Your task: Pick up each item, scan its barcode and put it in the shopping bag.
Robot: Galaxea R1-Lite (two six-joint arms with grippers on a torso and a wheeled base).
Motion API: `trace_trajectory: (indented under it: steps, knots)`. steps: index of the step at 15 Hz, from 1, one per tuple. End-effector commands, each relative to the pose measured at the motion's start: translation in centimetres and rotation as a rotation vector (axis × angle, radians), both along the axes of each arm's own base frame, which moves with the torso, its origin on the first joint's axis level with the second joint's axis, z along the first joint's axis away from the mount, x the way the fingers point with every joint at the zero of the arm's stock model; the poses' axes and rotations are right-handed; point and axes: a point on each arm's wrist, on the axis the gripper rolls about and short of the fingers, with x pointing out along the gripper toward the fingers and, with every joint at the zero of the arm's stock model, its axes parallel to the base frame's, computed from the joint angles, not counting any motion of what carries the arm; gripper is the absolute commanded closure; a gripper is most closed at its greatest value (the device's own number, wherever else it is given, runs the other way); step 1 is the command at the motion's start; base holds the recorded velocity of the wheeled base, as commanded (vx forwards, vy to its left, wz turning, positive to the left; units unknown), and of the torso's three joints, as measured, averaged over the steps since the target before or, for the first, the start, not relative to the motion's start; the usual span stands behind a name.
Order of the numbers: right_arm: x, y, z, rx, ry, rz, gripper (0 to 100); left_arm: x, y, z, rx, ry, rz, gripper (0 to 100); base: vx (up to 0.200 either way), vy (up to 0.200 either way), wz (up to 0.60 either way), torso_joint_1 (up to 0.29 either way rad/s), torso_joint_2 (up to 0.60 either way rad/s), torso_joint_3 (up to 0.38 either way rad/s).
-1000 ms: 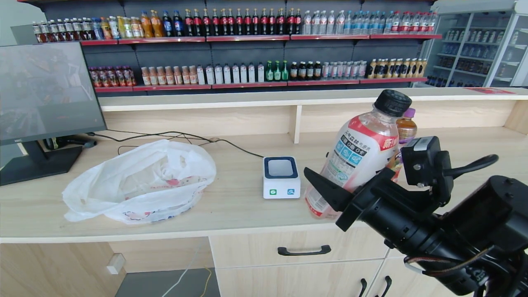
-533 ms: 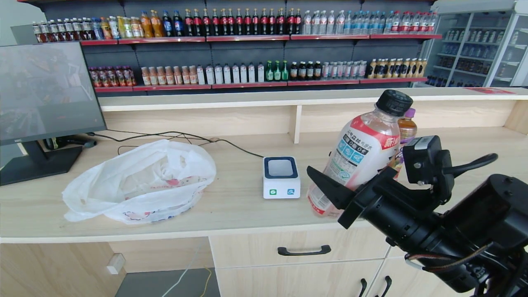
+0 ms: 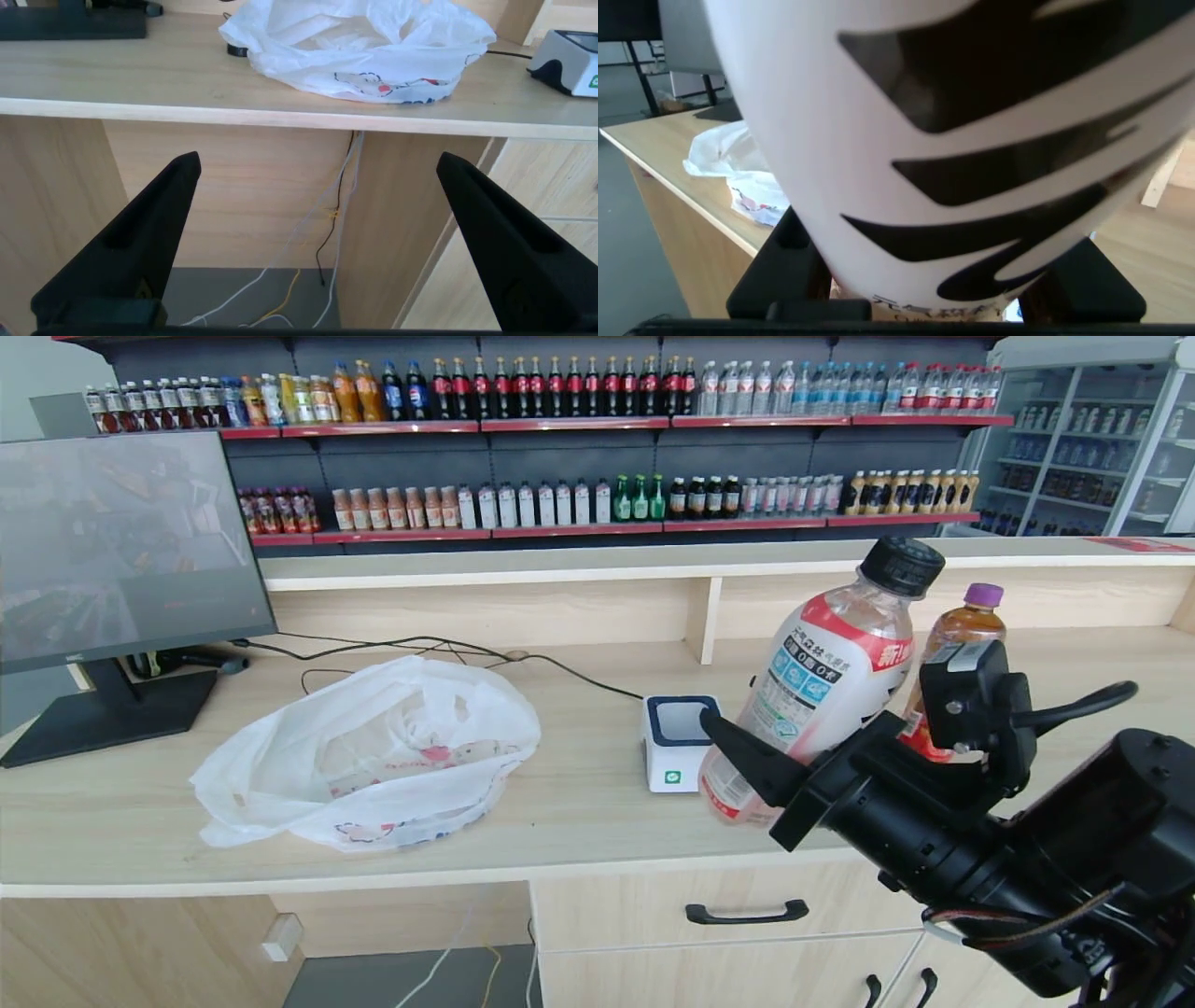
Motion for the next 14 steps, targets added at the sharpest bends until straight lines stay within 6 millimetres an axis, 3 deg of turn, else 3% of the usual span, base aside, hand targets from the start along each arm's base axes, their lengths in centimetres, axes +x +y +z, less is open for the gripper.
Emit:
trace_trajectory:
  steps: [1,6,10,14]
  knots:
    - [0.1,-0.2,0.0,0.0,-0.001,-0.008,100,0.0,0.0,0.0,0.0,0.0,0.0,0,0.0,0.0,0.0,0.0,0.0,0.0]
    - [1.2,0.1,-0.6,-0.029,-0.003,0.02,100,0.0,0.0,0.0,0.0,0.0,0.0,0,0.0,0.0,0.0,0.0,0.0,0.0]
    - [2.8,-0.1,-0.9,-0.174,-0.141,0.135,100,0.0,0.0,0.0,0.0,0.0,0.0,0,0.0,0.0,0.0,0.0,0.0,0.0]
    - [7.0,2.6,-1.6,-0.34,-0.387,0.147,100,0.0,0.0,0.0,0.0,0.0,0.0,0,0.0,0.0,0.0,0.0,0.0,0.0]
